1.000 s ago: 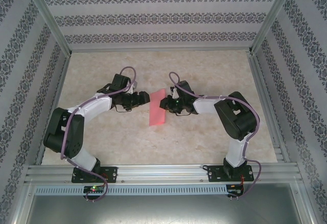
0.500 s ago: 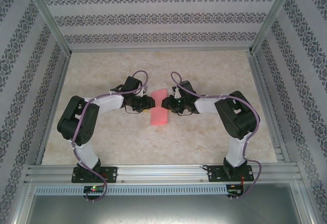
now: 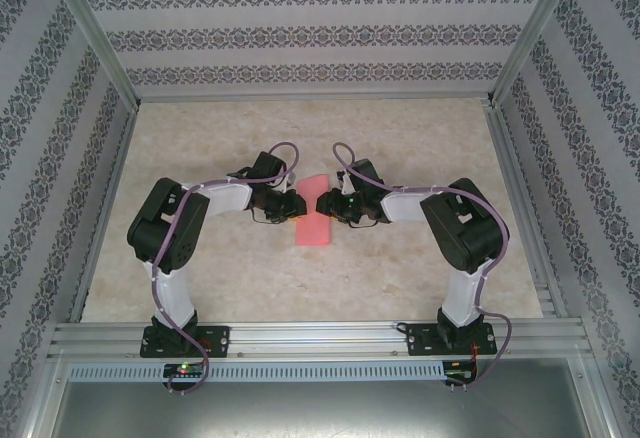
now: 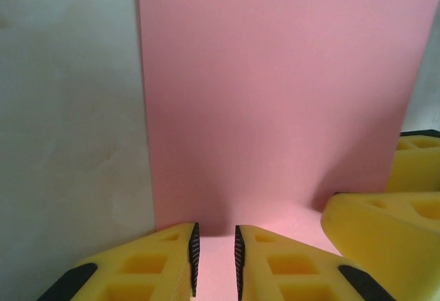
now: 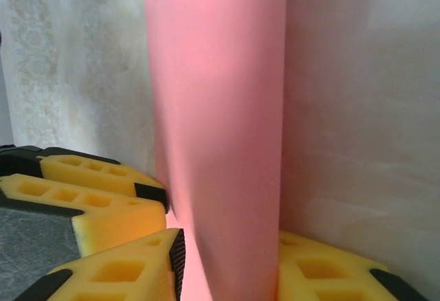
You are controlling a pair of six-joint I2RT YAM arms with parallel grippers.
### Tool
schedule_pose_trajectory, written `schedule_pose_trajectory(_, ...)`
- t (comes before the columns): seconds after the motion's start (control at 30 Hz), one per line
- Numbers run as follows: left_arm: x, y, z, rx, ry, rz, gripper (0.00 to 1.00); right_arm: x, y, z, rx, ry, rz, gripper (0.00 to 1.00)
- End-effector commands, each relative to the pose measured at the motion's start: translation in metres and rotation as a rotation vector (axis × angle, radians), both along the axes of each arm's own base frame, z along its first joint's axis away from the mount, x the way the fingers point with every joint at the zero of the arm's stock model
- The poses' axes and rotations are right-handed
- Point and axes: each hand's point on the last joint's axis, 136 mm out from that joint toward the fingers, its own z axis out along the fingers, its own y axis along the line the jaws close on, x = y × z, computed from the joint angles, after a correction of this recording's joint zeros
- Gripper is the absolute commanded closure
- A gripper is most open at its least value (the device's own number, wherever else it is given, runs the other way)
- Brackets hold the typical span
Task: Fold a paper plane with a square sheet of paper (pick it up from the middle)
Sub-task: Fold the square sheet of paper in half at the center of the table.
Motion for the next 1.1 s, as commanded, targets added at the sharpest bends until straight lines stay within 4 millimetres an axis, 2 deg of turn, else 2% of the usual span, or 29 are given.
schedule_pose_trajectory(0.0, 0.004, -0.009, 0.001, -0.001, -0.028, -0.032, 0.75, 0.001, -0.016, 0.001, -0.072, -0.022, -0.008, 0.61)
schedule_pose_trajectory(0.3, 0.006, -0.012, -0.002, -0.001, -0.026, -0.049, 0.75, 0.002, -0.036, 0.008, -0.213, -0.061, 0.014, 0.54)
schedule_pose_trajectory(0.77, 0.009, -0.019, 0.009, -0.018, -0.044, -0.079, 0.72, 0.021, -0.034, 0.002, -0.301, -0.068, 0.053, 0.55)
schedule_pose_trajectory(1.07, 0.01, -0.024, 0.013, -0.038, -0.042, -0.094, 0.7, 0.02, -0.041, -0.011, -0.368, -0.045, 0.069, 0.6)
